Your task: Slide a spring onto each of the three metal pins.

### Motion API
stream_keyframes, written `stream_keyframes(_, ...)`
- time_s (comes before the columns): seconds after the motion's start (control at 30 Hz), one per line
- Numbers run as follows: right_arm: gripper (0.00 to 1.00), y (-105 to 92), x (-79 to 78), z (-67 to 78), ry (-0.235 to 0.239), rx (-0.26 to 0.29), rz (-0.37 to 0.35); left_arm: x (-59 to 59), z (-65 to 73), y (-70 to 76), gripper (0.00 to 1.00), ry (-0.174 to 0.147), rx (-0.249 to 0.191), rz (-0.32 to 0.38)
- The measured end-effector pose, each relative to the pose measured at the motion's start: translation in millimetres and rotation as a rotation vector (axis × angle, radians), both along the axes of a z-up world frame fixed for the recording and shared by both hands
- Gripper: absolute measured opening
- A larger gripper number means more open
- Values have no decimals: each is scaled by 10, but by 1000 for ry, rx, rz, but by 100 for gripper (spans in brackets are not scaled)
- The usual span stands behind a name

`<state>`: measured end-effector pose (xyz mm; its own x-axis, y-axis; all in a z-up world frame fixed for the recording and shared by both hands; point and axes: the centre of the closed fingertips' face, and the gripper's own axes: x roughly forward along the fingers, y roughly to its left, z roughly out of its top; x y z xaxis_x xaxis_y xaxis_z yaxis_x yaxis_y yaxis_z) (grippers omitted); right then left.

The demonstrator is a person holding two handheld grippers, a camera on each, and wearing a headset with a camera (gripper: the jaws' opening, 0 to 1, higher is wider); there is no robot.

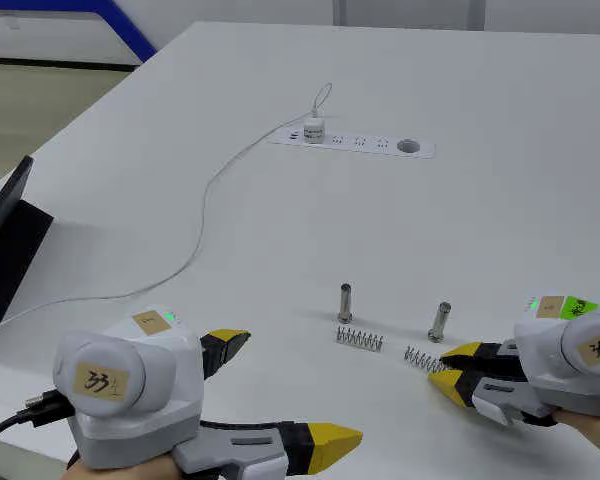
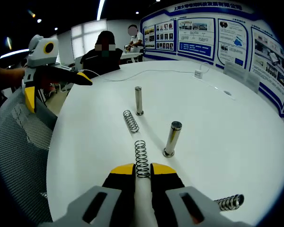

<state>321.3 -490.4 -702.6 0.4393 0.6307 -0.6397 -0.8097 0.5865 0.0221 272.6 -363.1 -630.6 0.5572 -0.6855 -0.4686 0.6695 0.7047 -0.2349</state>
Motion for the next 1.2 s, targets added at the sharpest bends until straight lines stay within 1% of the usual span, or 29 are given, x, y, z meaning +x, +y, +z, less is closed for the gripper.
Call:
stream_keyframes(0.1,11,5,-12,3,-14,-8,15,3,1,1,97,-2,2,0)
stream_keyframes(0.3,11,7,-15,7,-23,-12,10,-2,7,-19,97,-4,-3,-8)
stream_keyframes(0.37,10,17,-43,4,6,-3,9,-9,4,-32,97,-2,-4,-15)
stream_keyframes(0.43,10,8,-46,5,6,-10,13,-35,1,-68,96,1,-5,-32)
stream_keyframes(0.5,10,-24,-48,10,2,-35,12,-55,10,-98,96,-4,-1,-45)
stream_keyframes(0.53,10,-32,-50,11,1,-38,9,-57,16,-105,96,-8,-2,-47)
stream_keyframes(0.57,10,-52,-55,37,3,-34,3,-54,28,-115,96,-13,-10,-48)
stream_keyframes(0.63,10,-56,-58,108,6,-6,-12,-54,49,-132,96,-15,-25,-50)
stream_keyframes(0.7,10,-69,-70,170,2,2,-15,-44,78,-136,95,-12,-49,-40)
stream_keyframes(0.77,10,-81,-87,238,-7,5,-8,-29,106,-151,95,-23,-69,-43)
stream_keyframes(0.83,10,-90,-114,321,-19,9,9,-35,112,-178,92,-14,-87,-48)
stream_keyframes(0.87,10,-99,-117,353,-23,10,12,-48,125,-205,90,-4,-107,-56)
stream_keyframes(0.9,10,-116,-124,408,-27,18,12,-62,154,-244,89,4,-141,-66)
stream_keyframes(0.93,10,-120,-130,445,-30,23,16,-62,162,-251,88,4,-148,-67)
stream_keyframes(0.97,10,-126,-147,499,-36,28,25,-67,172,-257,88,-4,-148,-72)
stream_keyframes(1.03,10,-138,-157,561,-51,26,38,-71,186,-269,86,-12,-151,-82)
stream_keyframes(1.13,10,-151,-189,683,-77,10,70,-72,230,-302,85,-31,-155,-101)
stream_keyframes(1.2,10,-143,-203,740,-95,1,92,-70,245,-328,83,-40,-145,-119)
